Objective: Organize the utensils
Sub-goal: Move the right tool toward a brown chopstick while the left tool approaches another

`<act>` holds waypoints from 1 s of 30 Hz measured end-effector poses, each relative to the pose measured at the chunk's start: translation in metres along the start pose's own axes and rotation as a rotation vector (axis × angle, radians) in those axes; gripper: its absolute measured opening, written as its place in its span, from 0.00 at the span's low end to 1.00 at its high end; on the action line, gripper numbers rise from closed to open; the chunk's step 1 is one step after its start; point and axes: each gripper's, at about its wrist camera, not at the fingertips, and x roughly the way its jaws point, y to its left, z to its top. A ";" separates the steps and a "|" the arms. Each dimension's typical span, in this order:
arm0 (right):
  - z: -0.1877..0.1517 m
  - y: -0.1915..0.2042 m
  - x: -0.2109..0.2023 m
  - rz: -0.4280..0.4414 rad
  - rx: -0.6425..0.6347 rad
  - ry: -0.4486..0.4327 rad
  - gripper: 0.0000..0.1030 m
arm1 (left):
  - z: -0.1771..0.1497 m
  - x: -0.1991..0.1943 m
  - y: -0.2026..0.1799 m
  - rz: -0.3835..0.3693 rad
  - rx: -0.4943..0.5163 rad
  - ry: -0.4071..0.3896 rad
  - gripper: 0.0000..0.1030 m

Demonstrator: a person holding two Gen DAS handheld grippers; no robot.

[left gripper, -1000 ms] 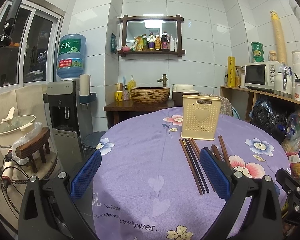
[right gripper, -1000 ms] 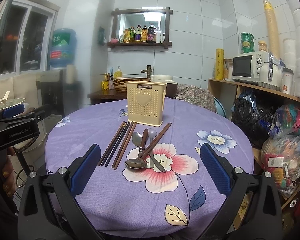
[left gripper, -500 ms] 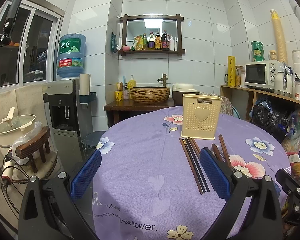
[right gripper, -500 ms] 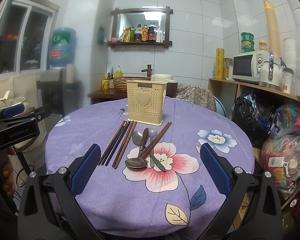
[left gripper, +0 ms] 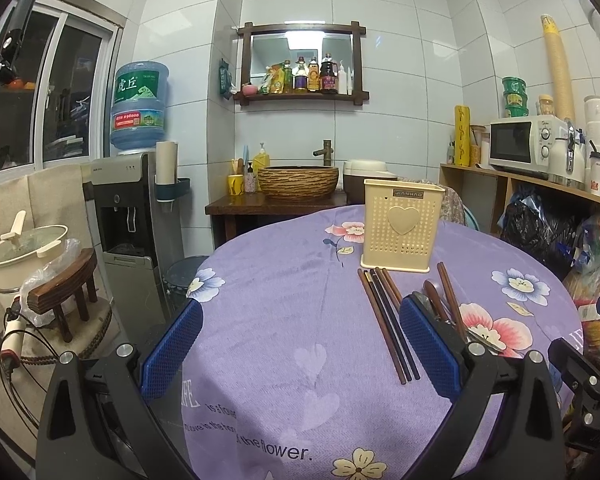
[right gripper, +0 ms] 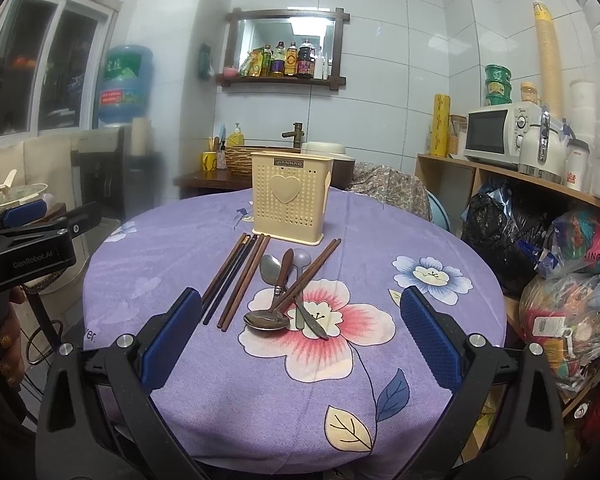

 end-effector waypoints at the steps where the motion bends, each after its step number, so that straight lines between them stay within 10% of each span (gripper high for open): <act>1: 0.000 0.000 0.002 -0.002 -0.007 0.009 0.95 | 0.000 0.001 0.000 -0.002 0.000 0.005 0.95; 21: -0.001 -0.053 0.101 0.049 0.131 0.382 0.95 | 0.014 0.098 0.012 -0.167 -0.007 0.320 0.95; 30: 0.010 -0.049 0.136 0.043 0.074 0.422 0.95 | 0.014 0.153 -0.018 -0.250 0.109 0.477 0.77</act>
